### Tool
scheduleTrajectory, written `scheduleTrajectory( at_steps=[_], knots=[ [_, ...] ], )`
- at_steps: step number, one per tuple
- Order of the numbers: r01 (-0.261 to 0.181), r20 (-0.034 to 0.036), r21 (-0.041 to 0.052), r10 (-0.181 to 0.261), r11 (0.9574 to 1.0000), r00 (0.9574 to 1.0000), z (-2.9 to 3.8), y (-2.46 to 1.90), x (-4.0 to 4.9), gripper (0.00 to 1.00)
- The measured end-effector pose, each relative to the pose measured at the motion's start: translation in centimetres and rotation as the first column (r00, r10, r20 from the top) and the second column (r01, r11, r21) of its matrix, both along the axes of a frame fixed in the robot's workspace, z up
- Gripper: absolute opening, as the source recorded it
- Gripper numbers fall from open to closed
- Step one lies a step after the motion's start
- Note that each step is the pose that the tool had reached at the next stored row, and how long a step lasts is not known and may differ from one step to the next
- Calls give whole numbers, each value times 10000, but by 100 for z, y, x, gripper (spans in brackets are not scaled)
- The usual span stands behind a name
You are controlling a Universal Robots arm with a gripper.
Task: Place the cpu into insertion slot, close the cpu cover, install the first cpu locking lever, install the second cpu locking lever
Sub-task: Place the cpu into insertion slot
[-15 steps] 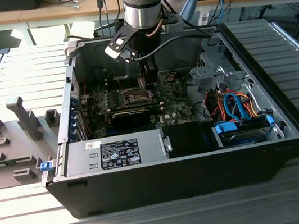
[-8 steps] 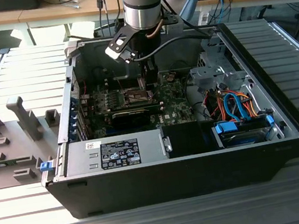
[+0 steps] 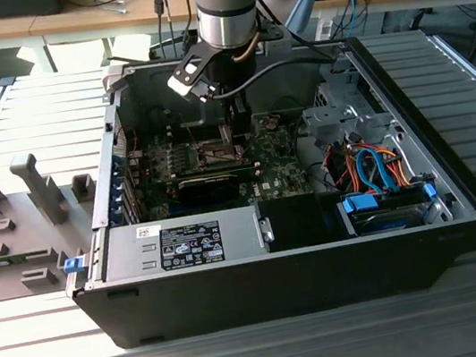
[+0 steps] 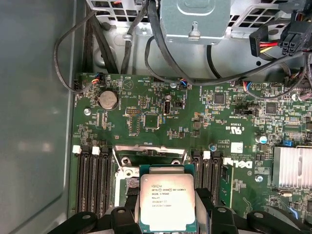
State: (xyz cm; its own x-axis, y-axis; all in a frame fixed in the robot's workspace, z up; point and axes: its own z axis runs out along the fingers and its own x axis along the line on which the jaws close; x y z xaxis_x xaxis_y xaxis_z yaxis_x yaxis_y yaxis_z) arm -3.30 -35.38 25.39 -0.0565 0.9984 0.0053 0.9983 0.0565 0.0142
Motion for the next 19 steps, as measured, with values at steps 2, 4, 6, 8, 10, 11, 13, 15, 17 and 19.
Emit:
scheduleTrajectory(
  at_steps=[2,4,6,8,10,11,13,15,17,19],
  knots=[
    [0,0,1,0,10000,10000,-4,0,0,54],
    [1,0,0,-1,10000,10000,-6,0,0,54],
    [0,0,0,0,10000,10000,-10,0,0,54],
    [0,0,0,0,10000,10000,-13,0,0,54],
    [0,1,0,0,10000,10000,-16,0,0,54],
    [0,0,1,0,10000,10000,-18,0,0,54],
    [0,0,1,0,10000,10000,-23,0,0,54],
    [0,0,1,0,10000,10000,-28,0,0,54],
    [0,0,0,0,10000,10000,-31,0,0,54],
    [0,1,1,0,10000,10000,-34,0,0,54]
  ],
)
